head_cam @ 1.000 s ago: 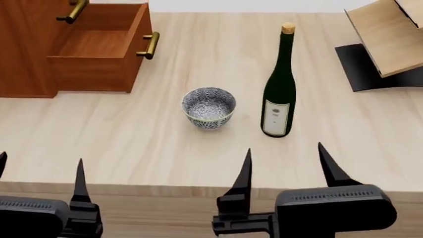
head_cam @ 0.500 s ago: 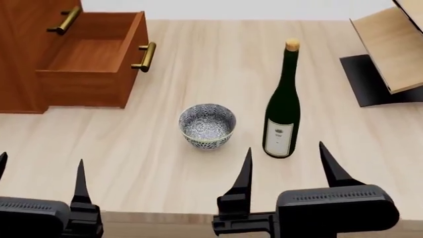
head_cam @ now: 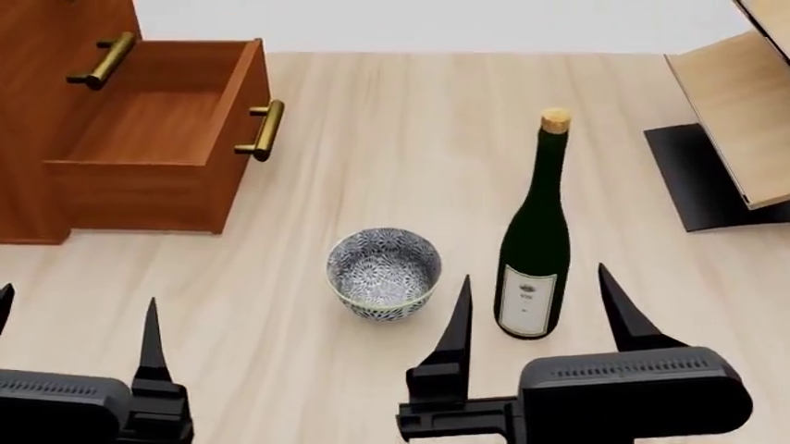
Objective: Put the bowl in the bottom drawer of the cabinet.
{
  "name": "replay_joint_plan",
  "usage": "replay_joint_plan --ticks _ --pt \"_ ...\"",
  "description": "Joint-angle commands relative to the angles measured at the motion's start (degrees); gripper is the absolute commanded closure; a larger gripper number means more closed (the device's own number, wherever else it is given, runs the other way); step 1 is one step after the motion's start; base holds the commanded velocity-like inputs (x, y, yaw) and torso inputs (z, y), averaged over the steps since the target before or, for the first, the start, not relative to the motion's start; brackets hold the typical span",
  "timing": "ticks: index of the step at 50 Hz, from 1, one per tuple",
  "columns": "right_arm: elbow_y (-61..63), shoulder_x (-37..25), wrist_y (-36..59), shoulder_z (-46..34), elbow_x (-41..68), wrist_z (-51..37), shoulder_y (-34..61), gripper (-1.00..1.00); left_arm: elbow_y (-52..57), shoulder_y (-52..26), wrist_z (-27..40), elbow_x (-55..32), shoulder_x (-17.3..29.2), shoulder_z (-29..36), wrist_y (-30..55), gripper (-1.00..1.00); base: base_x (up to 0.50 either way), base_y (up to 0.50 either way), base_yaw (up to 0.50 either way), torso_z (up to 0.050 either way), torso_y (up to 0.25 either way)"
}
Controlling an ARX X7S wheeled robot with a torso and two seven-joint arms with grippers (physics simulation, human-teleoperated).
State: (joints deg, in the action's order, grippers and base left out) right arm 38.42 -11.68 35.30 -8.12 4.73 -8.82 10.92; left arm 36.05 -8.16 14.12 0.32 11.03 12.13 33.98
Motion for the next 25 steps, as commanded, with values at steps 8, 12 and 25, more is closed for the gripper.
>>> replay_joint_plan --ticks 8,12,25 --pt "0.38 -0.57 -0.11 0.03 0.82 -0.41 -0.25 -1.00 -0.23 -0.25 0.61 -0.48 0.28 0.57 -0.09 -1.00 0.20 0.00 0.00 0.000 0.000" --pt "0.29 -0.68 0.09 -0.04 1.00 -0.50 -0.05 -1.00 -0.47 -0.44 0.70 -0.59 0.33 0.74 -0.12 -1.00 0.19 0.00 0.00 0.000 0.000" --pt "5.87 -1.36 11.64 0.34 3.36 -0.36 7.13 -1.00 -0.36 -1.30 1.00 -0.94 0.39 1.25 0.58 -1.00 0.04 0.00 0.00 0.000 0.001"
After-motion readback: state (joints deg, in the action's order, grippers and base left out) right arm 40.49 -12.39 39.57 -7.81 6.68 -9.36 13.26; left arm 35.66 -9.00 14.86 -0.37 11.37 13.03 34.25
